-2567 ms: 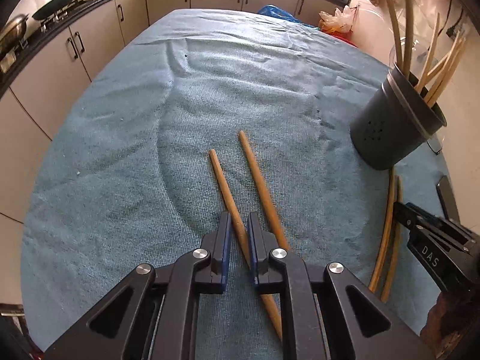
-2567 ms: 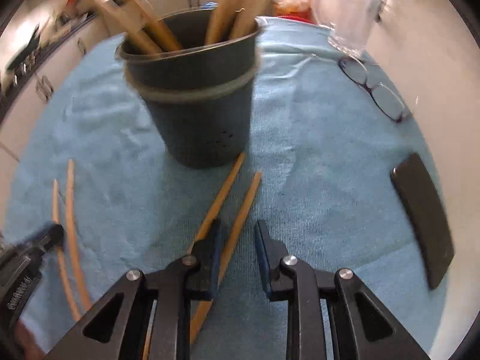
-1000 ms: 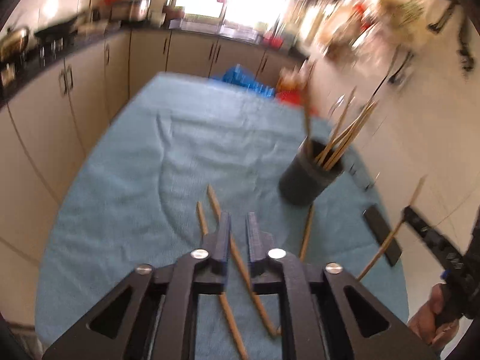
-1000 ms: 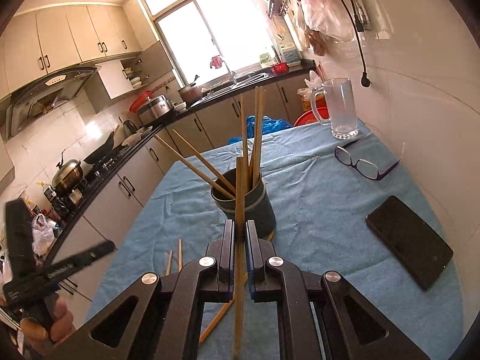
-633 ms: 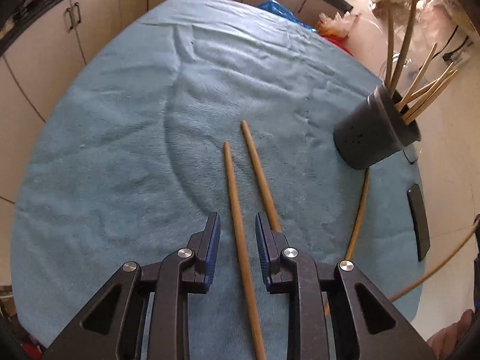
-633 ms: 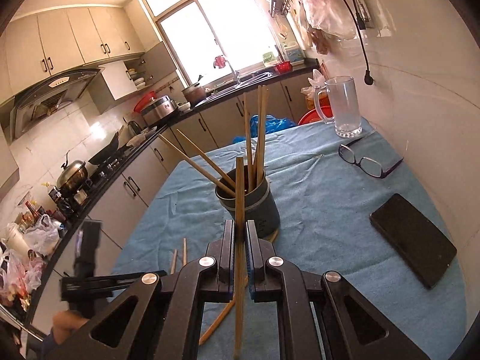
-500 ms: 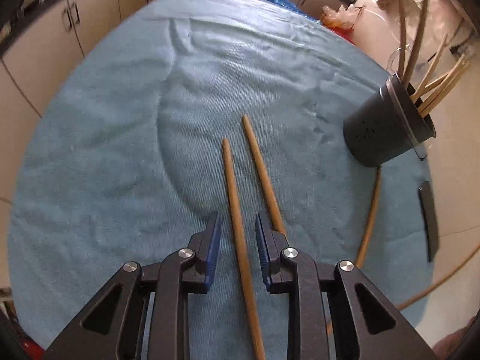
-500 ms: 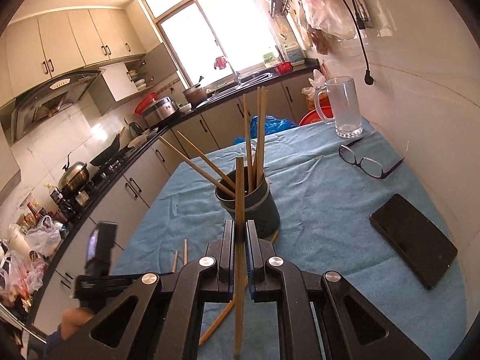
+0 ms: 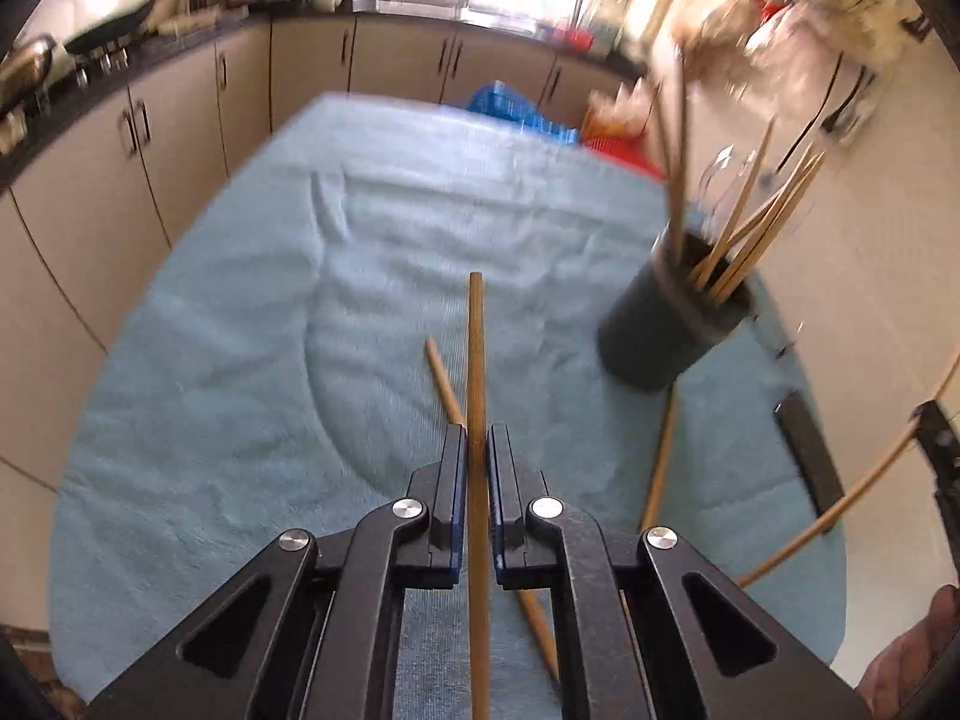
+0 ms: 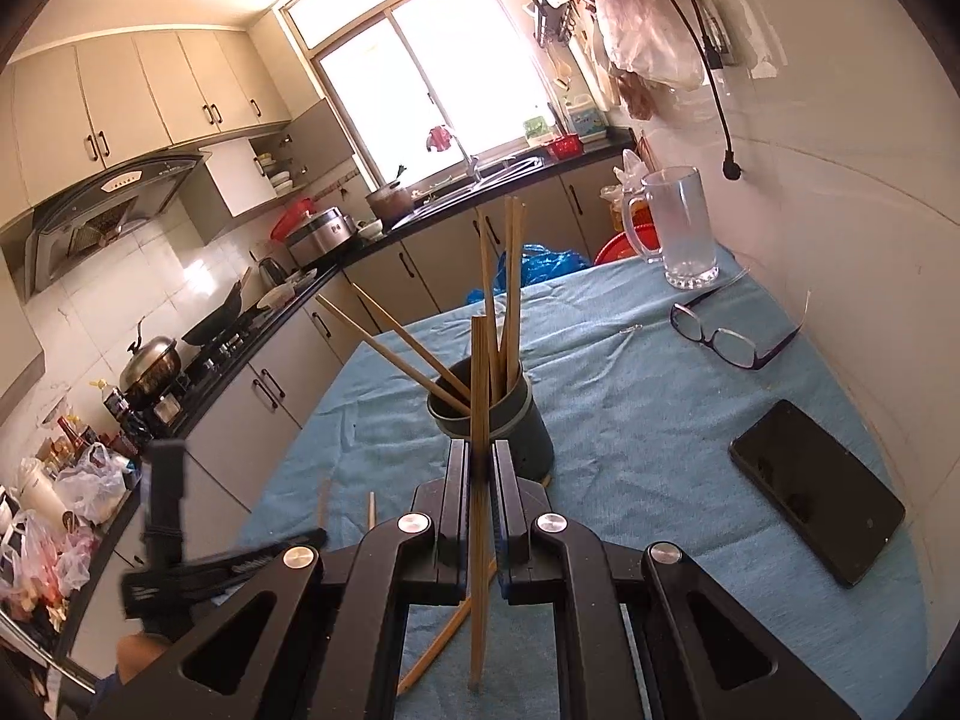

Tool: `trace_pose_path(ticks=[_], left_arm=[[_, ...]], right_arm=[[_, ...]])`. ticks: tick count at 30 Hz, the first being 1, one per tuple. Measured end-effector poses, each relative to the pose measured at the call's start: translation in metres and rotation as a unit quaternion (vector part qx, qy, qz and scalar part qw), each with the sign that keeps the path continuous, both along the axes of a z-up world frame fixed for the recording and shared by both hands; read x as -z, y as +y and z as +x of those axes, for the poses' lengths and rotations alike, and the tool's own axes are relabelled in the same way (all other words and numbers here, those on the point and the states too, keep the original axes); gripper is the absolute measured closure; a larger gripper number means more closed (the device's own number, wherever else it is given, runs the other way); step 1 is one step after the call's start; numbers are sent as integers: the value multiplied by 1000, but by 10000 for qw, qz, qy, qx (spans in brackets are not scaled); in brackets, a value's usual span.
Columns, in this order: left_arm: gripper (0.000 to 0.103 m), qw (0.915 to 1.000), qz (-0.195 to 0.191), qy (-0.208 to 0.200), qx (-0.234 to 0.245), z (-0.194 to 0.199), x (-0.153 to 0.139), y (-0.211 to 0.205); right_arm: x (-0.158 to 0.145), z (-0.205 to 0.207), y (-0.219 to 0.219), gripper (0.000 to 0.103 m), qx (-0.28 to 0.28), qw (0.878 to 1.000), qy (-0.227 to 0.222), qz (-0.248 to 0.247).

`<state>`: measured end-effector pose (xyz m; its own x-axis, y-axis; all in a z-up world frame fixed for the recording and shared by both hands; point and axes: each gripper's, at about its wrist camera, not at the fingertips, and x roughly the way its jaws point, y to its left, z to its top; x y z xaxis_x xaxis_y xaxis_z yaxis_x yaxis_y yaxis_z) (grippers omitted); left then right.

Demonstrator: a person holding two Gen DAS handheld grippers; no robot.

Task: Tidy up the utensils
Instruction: 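Lift the wooden chopstick upright with the right gripper, then carry the chopstick over the grey holder and lower it in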

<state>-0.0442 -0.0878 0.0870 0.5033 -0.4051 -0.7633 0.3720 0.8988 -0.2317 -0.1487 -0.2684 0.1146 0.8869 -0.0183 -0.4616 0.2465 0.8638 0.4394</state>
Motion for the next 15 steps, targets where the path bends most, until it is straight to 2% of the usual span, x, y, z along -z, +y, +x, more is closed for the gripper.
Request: trace_pose_path(ticks=[5, 15], left_arm=[[97, 9986, -166, -501, -20, -16, -29, 10], [97, 9963, -381, -777, -3, -22, -48, 16]], right_arm=[[-4, -1, 1, 96, 12, 10000, -47, -41], [-6, 1, 5, 96, 30, 9999, -38, -108]])
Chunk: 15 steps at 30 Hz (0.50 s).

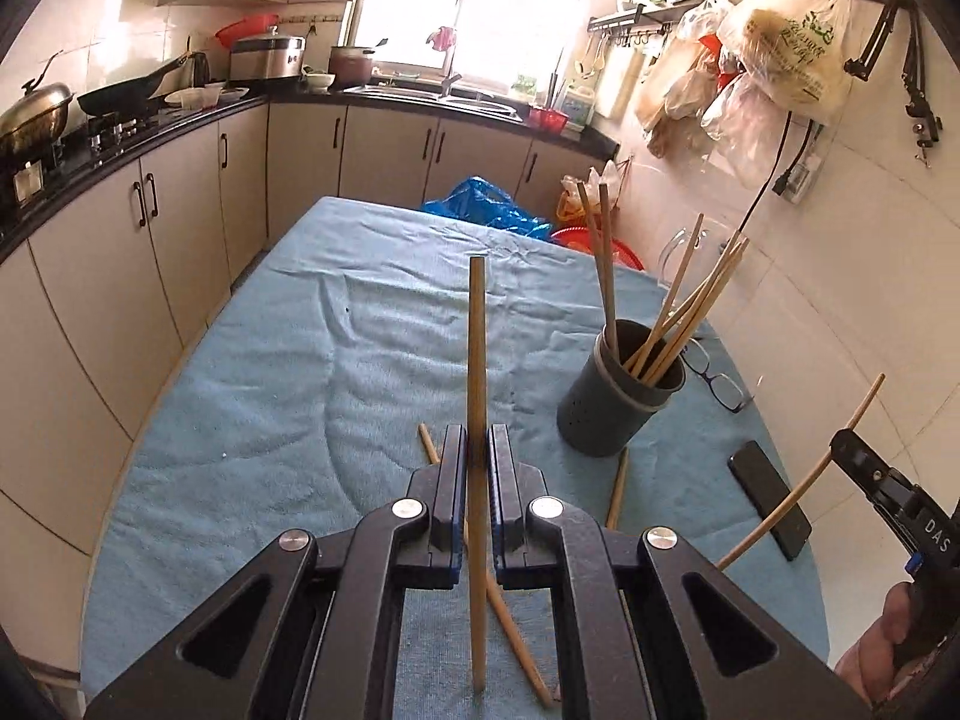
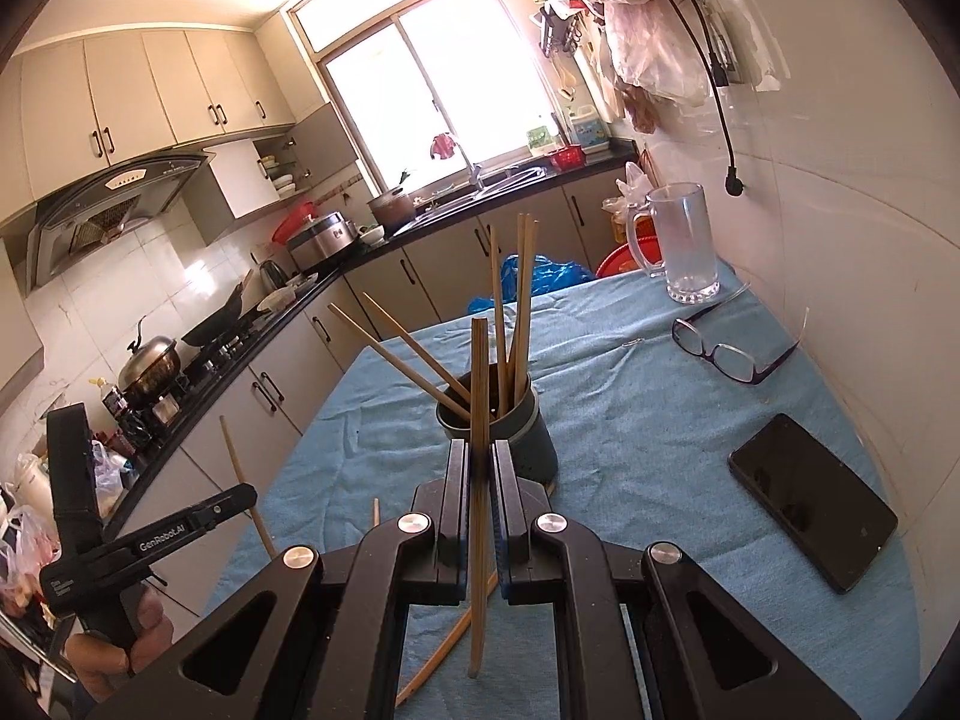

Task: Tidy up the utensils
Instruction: 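Carry the chopstick over the grey holder and lower it in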

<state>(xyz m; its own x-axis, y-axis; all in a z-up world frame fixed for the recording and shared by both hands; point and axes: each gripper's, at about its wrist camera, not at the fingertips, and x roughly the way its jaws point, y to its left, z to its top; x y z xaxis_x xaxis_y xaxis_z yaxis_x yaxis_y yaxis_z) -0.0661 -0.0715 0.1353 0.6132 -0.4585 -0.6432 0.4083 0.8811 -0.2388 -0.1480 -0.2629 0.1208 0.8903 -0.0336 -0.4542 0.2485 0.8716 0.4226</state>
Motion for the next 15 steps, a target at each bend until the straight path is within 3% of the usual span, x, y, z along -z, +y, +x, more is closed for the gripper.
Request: trace_pose_path(ticks=[15], left_arm=[[97, 9998, -193, -74, 46, -6, -7, 6]], right_arm=[[-2, 1, 0, 96, 7, 10000, 15, -16]])
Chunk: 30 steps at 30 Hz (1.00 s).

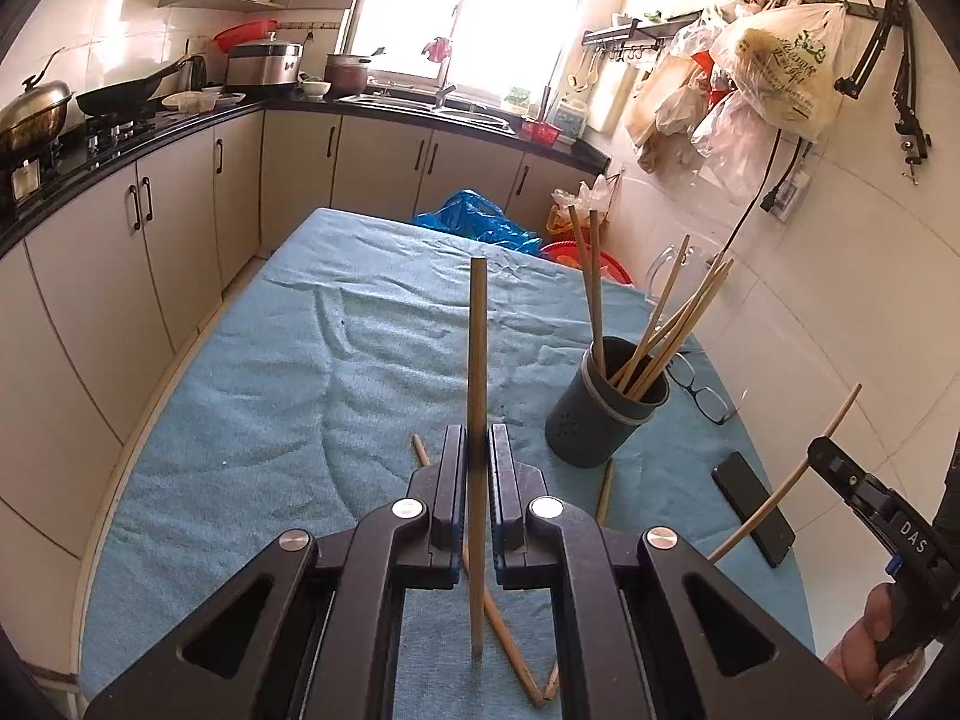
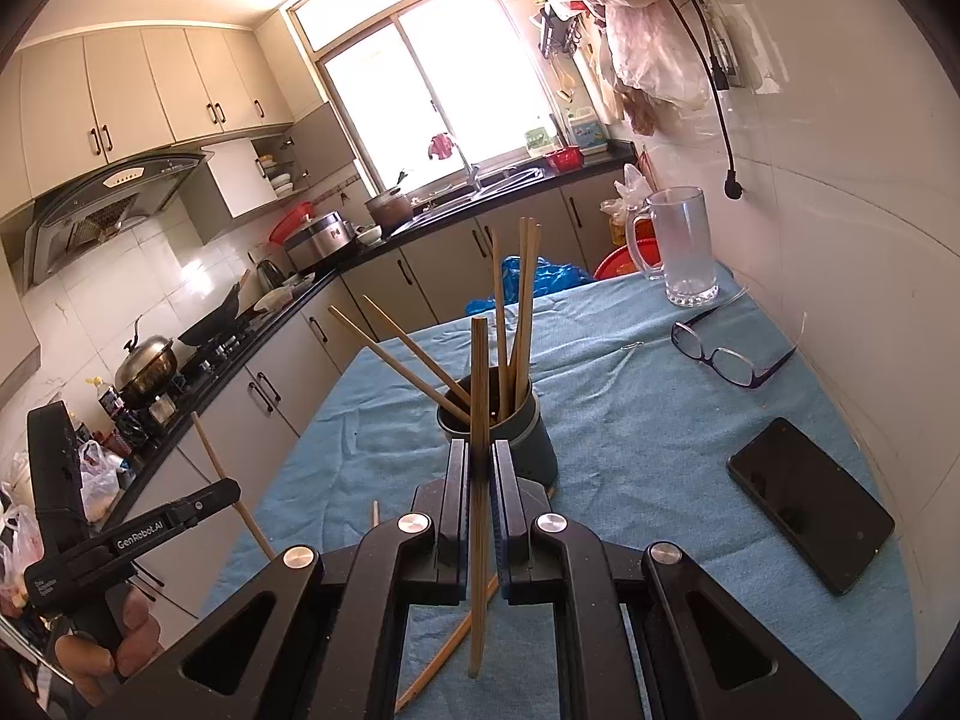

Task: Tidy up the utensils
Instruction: 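Carry the chopstick over the grey holder and lower it in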

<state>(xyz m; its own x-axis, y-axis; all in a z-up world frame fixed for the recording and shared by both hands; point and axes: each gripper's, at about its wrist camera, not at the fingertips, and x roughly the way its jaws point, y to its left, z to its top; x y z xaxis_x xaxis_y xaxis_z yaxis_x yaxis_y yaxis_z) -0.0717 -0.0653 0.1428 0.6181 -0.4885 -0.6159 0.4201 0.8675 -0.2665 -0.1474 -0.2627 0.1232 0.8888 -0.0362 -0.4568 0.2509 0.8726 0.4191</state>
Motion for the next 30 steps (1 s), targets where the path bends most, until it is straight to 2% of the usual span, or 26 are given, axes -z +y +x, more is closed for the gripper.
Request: trace_pose_path(ticks=[18, 30], left_arm=[[97, 9997, -141, -170, 101, -1, -25, -5], [97, 9990, -136, -291, 322, -1, -46, -24]], right_arm=[[-13, 5, -10, 96, -3, 9999, -127, -30], [-23, 4, -16, 96, 55, 9996, -273, -85]])
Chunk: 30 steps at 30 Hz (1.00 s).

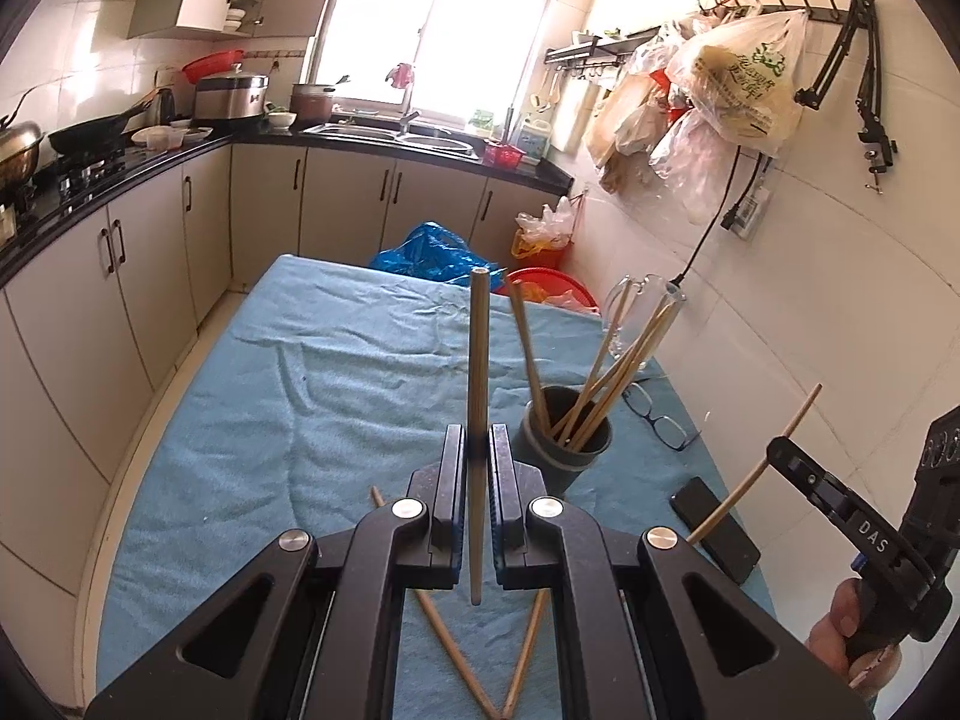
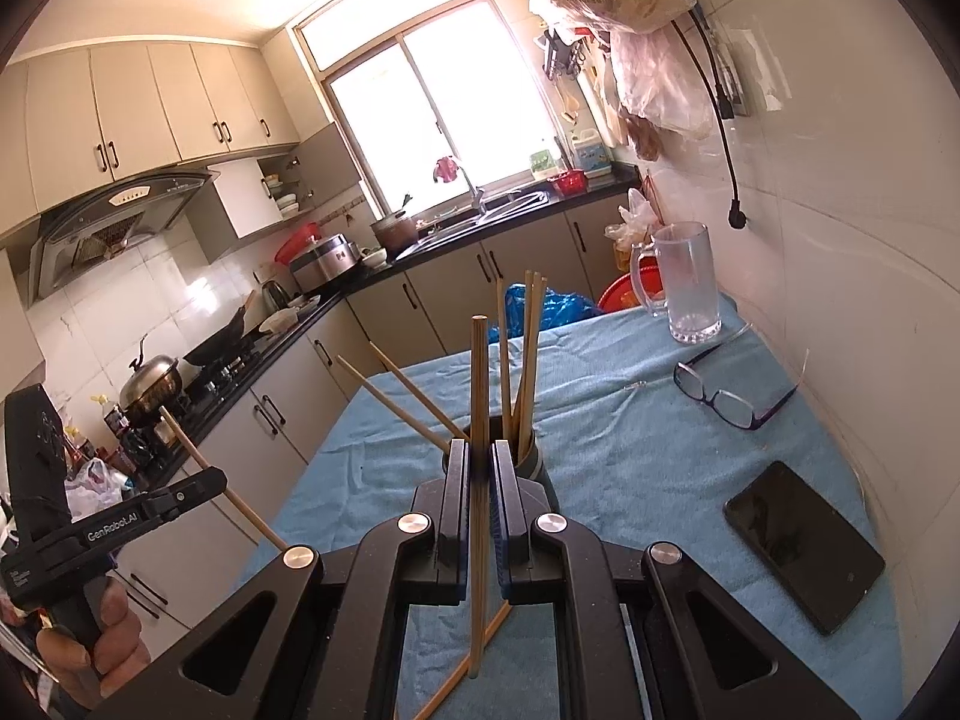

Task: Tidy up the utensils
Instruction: 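Carry the chopstick over the grey holder and lower it in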

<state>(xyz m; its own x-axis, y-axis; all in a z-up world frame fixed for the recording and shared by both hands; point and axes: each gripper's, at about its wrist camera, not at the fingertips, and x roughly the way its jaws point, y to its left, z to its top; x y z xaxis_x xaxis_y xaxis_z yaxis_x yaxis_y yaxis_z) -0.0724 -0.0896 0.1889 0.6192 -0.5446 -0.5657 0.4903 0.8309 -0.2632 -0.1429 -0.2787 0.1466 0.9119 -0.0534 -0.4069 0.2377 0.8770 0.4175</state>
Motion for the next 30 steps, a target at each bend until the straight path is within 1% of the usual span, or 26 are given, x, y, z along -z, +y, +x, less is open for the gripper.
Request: trace_pose_path(ticks=[5, 14, 30], left_arm=[[97, 9999, 7, -116, 82, 1, -13, -10], [97, 9995, -69, -297, 113, 11, -39, -25], [97, 9974, -168, -658, 222, 30, -84, -62]], right_arm=[[-10, 3, -5, 96, 49, 9999, -114, -66], [-36, 15, -21, 96, 187, 9990, -372, -155], [-73, 37, -49, 96, 445, 9965, -642, -291]])
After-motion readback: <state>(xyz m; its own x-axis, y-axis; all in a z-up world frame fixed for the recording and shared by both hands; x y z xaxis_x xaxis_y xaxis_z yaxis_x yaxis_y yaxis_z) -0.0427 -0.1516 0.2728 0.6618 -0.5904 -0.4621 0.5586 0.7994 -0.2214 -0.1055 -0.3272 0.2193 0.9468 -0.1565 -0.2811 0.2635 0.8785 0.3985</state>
